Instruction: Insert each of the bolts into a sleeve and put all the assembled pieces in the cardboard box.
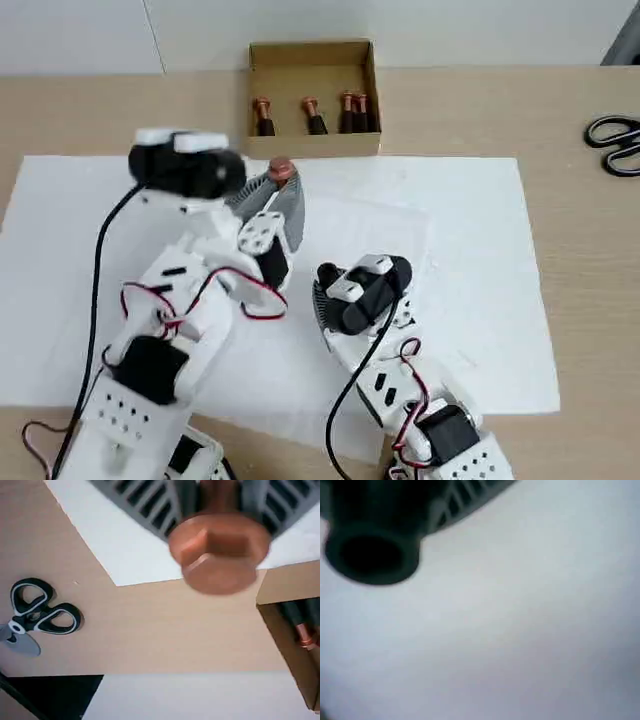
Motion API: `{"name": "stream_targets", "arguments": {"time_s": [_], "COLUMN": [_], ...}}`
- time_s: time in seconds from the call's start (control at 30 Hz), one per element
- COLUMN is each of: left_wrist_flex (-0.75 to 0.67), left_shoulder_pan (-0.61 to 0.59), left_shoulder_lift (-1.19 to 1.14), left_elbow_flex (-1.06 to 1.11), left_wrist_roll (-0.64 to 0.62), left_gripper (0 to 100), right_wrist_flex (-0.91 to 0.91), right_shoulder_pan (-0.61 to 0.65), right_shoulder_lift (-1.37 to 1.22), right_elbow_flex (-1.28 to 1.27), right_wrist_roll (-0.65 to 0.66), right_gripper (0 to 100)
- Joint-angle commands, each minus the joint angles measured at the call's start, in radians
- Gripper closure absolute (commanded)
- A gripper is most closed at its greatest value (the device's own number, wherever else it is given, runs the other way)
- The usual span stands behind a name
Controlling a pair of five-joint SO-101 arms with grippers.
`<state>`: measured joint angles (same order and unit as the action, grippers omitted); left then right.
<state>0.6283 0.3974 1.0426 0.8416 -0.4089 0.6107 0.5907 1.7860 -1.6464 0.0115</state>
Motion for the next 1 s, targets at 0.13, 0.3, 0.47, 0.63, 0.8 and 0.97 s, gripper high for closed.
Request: {"name": "stream_targets", "arguments": {"time_s": [0.13, 0.3, 0.47, 0.63, 0.8, 0.97], "left_wrist_flex": [-0.133, -0.224, -0.219, -0.218, -0.218, -0.222], "left_shoulder_pan": [0.054, 0.071, 0.071, 0.089, 0.112, 0.112], "left_shoulder_lift": [0.074, 0.081, 0.083, 0.083, 0.075, 0.078], "left_elbow_flex": [0.114, 0.216, 0.236, 0.236, 0.239, 0.272], "left_wrist_roll": [0.011, 0.011, 0.012, 0.011, 0.009, 0.009], "left_gripper": [99, 99, 99, 99, 99, 99], "right_wrist_flex": [-0.025, -0.025, -0.025, -0.025, -0.025, -0.027], "right_shoulder_pan": [0.004, 0.005, 0.005, 0.005, 0.044, 0.059], "right_shoulder_lift": [0.021, 0.021, 0.021, 0.021, 0.019, 0.019], "right_elbow_flex": [0.012, 0.014, 0.014, 0.014, 0.015, 0.015], "right_wrist_roll": [-0.011, -0.061, -0.086, -0.087, -0.086, -0.084], "right_gripper": [99.5, 99.5, 99.5, 99.5, 99.5, 99.5]}}
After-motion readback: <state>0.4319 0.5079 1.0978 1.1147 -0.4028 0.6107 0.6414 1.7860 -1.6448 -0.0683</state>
